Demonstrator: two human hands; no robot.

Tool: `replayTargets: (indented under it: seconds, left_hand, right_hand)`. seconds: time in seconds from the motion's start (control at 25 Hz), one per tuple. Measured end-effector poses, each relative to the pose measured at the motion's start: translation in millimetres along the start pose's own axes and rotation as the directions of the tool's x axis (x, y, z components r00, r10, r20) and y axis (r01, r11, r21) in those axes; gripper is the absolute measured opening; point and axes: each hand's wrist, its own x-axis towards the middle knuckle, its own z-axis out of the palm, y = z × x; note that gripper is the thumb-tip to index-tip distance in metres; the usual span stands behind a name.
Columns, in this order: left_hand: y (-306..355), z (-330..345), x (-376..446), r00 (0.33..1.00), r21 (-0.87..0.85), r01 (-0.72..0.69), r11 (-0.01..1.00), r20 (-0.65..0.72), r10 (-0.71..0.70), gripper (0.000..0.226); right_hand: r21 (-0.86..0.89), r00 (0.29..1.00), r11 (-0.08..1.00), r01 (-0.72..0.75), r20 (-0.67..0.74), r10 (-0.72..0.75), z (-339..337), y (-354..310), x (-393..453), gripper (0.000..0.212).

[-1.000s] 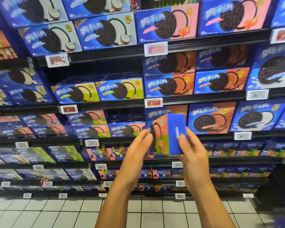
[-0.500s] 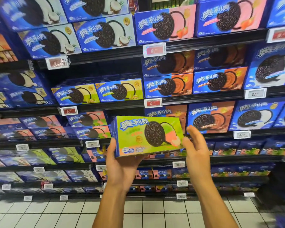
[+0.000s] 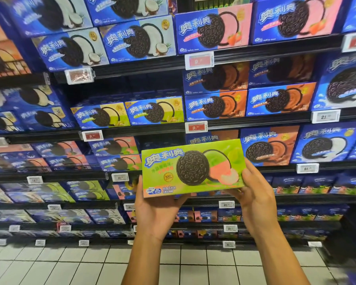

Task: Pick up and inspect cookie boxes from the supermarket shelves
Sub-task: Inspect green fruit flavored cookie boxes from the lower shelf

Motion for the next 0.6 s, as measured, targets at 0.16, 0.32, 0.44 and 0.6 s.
replayTargets:
  seconds: [0.16,0.32,0.44,0.6]
  left_hand:
    - [-1.2,-6.5,2.4,0.989,-0.002,-0.052,0.999,-0.138,0.052,0.048]
    - [1.6,-10.5,0.2,0.987,-0.005,-0.074,0.997,-0.143,0.072,0.046]
    - [5.3,-10.1,-1.6,0.985,0.042,-0.085,0.995,-0.147,0.091,0.046]
    - [18.3,-5.0,-6.1,0.988,0.159,-0.073,0.985,-0.121,0.092,0.042]
  right_hand:
    - [0.03,1.0,0.999,0.016,-0.02,-0.015,2.7,1.7,-0.3,0.041]
    - [0.033,1.0,0.999,-0.014,-0.005,0.014,2.9,3.3,-0.5,0.047]
    - [0.03,1.0,0.999,-0.027,0.003,0.027,1.1,2.7,0.4,0.049]
    - [-0.002,0.996,0.996,-0.093,-0.007,0.093,-2.0,-3.7,4.6,0.046]
